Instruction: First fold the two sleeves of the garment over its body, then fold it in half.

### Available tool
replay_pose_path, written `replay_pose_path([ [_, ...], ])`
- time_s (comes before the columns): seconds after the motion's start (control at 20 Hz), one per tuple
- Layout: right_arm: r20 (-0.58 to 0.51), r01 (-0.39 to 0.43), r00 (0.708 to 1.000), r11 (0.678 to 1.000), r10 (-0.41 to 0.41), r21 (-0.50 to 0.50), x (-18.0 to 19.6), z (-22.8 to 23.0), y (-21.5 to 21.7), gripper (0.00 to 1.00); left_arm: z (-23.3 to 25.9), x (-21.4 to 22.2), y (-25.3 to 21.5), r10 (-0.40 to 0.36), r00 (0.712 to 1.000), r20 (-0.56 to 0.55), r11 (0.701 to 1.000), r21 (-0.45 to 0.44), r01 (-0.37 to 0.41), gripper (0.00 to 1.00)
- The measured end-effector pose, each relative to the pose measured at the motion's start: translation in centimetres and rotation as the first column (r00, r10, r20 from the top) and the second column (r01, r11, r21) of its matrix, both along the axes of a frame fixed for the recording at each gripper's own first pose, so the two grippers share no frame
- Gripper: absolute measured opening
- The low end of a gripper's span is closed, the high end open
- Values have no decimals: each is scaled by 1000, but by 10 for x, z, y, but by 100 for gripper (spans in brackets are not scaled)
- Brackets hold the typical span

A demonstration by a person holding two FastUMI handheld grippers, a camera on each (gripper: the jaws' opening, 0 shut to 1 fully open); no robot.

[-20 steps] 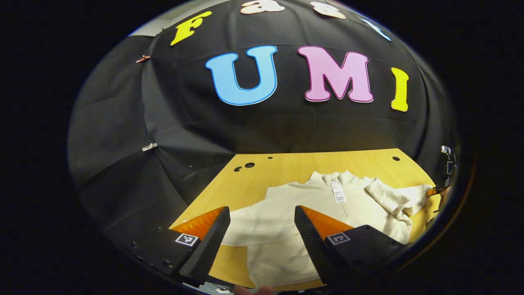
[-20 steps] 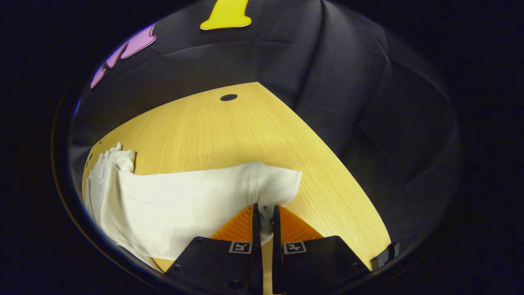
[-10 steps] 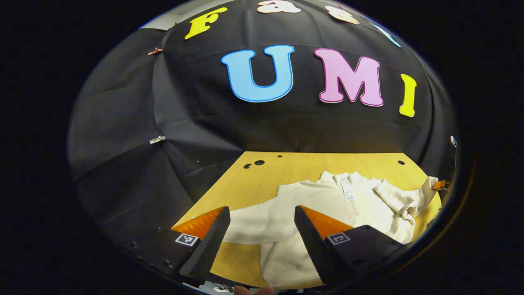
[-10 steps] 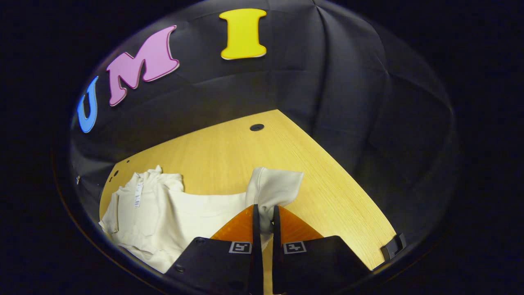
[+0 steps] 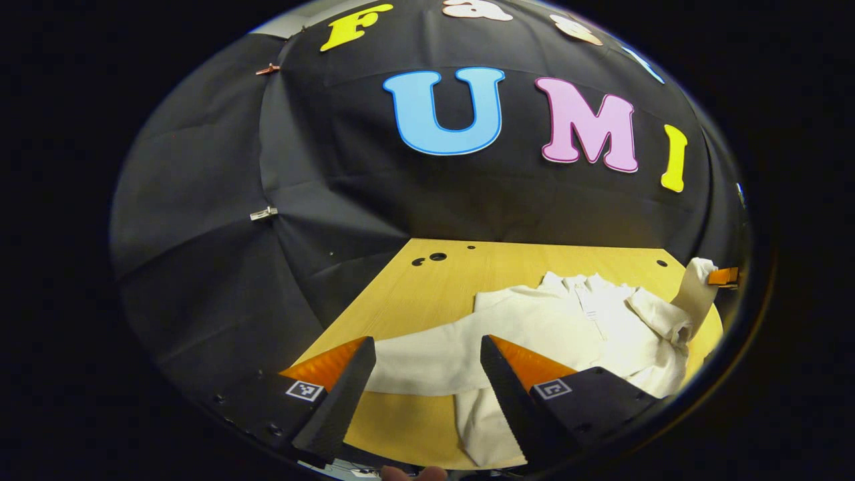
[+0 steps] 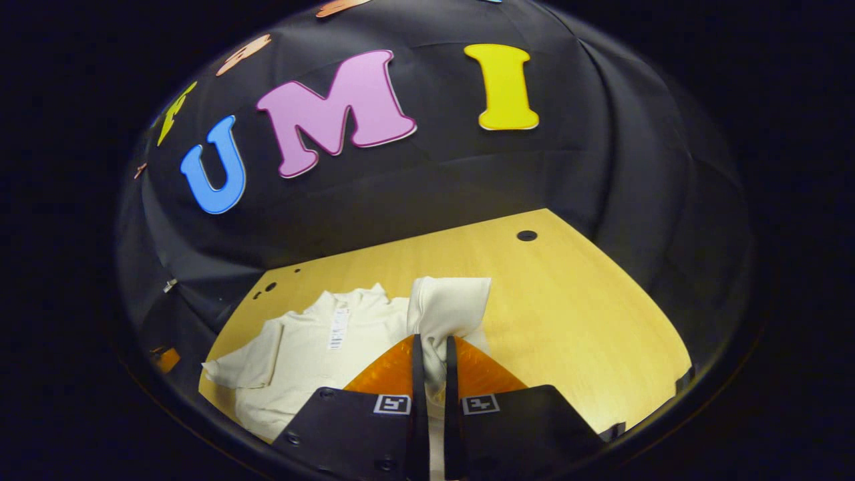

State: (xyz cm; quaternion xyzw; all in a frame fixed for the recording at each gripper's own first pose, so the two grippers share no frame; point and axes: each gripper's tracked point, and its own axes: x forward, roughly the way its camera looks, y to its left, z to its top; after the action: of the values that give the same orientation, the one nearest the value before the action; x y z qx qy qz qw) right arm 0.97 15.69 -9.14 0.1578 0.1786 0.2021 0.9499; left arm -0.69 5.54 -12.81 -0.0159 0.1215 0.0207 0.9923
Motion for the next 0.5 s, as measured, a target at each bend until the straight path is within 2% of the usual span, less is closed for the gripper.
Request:
replay_pose_path([
  [0.3, 40, -140, 989, 990, 140, 16, -42, 22, 110, 13, -27, 9, 41, 4, 1000, -27, 1000, -10, -5, 98],
  [0.5, 27, -239, 971, 971, 239, -10, -69, 12, 180, 13, -49, 24, 66, 19, 998, -56, 999, -38, -21, 98],
])
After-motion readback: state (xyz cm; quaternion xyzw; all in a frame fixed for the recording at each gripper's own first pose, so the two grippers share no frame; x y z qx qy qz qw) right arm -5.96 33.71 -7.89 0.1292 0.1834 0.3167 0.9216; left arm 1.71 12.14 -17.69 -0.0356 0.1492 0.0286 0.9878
